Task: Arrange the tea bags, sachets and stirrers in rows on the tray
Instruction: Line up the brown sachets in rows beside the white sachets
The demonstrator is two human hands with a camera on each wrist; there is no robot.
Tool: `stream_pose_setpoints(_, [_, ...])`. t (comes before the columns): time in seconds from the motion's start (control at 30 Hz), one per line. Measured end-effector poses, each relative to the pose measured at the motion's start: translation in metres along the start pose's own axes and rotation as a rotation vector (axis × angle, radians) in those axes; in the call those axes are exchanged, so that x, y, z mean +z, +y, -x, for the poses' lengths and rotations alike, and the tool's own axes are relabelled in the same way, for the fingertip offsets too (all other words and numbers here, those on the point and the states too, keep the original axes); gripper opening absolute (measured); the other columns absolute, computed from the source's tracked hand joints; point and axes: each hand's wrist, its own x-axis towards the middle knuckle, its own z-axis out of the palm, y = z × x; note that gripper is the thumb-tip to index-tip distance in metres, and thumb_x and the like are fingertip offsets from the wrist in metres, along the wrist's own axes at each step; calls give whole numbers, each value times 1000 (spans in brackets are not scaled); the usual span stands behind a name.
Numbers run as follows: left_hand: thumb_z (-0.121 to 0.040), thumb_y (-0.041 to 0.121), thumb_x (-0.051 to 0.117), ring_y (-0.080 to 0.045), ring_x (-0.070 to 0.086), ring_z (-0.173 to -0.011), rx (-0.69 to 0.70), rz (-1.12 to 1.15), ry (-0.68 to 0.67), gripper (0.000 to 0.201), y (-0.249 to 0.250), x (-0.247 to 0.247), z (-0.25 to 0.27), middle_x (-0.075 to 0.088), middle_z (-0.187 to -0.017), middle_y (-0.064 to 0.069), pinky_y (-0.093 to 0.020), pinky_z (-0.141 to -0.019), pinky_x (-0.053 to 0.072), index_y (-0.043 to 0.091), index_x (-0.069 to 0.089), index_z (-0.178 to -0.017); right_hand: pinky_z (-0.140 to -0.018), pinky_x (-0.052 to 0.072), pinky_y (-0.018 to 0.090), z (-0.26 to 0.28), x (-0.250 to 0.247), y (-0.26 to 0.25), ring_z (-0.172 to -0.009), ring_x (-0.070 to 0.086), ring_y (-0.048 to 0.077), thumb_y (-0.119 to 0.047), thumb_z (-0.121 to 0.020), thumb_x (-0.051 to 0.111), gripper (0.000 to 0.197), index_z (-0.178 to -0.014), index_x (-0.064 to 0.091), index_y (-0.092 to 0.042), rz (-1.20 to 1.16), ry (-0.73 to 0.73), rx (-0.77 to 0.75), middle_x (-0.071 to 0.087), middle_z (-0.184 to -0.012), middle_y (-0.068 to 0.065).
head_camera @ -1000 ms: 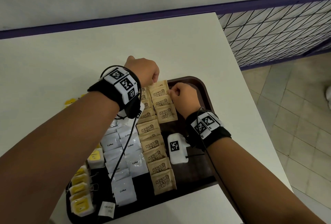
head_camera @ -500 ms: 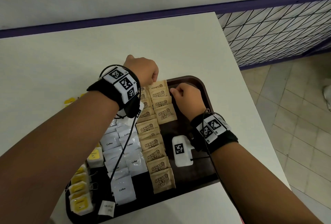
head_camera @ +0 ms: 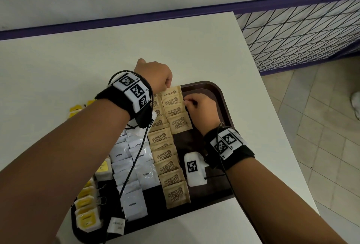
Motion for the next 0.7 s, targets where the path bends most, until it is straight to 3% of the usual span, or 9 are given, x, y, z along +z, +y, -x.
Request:
stream_pose_setpoints(0.1, [-85, 16, 56, -12, 57, -83, -3, 0, 1, 16, -1, 1, 0, 63, -82, 13, -38, -90, 27, 27, 66, -83, -72, 48, 24, 4, -4, -1, -72, 57, 13, -20, -86, 62, 11, -86, 66, -9, -28, 32, 58, 65, -75, 2])
stream_pose_setpoints(0.2, [-85, 15, 55, -12, 55, -82, -6, -5, 3, 17, -1, 2, -2, 62, -80, 14, -38, -90, 27, 27, 66, -83, -64, 42, 11, 11, -5, 3, -62, 52, 5, -19, -80, 66, 10, -86, 62, -12, -48, -9, 102, 54, -63, -8])
stream_pose_setpoints(0.33, [-85, 15, 55, -12, 57, -84, -5, -3, -3, 17, -1, 3, -2, 61, -79, 14, -39, -91, 27, 27, 66, -83, -59, 38, 2, 18, -2, 8, -59, 48, 0, -11, -79, 64, 13, -92, 62, -8, -10, -68, 103, 49, -63, -13])
stream_pose_setpoints(0.43, [-87, 20, 56, -13, 58, -93, -1, 38, 9, 15, -1, -2, 2, 63, -86, 15, -39, -95, 27, 28, 67, -89, -63, 40, 9, 21, -6, 3, -64, 50, 6, -18, -80, 66, 15, -91, 60, -9, -19, -45, 111, 53, -66, -7])
stream_pose_setpoints(0.53, [-91, 24, 54, -16, 58, -98, -26, 169, 147, 18, -2, -9, 21, 65, -103, 11, -39, -97, 30, 30, 66, -103, -64, 42, 18, 30, -22, 0, -68, 53, 12, -25, -81, 66, 16, -86, 59, -12, -16, -16, 81, 58, -70, 2])
stream_pose_setpoints(0.6, [-91, 24, 56, -16, 59, -92, -19, 302, 296, 19, -1, -13, 49, 64, -103, 7, -39, -94, 38, 28, 66, -106, -66, 44, 19, 47, -39, 4, -67, 55, 12, -22, -82, 65, 10, -86, 61, -14, -1, -40, 33, 61, -72, 2])
stream_pose_setpoints(0.7, [-90, 23, 58, -9, 59, -84, 46, 554, 367, 19, 8, -2, 122, 65, -99, 9, -28, -83, 47, 26, 67, -106, -67, 42, 7, 89, -74, 25, -68, 57, 7, -14, -80, 68, 9, -86, 64, -20, -4, -72, -23, 63, -75, -4])
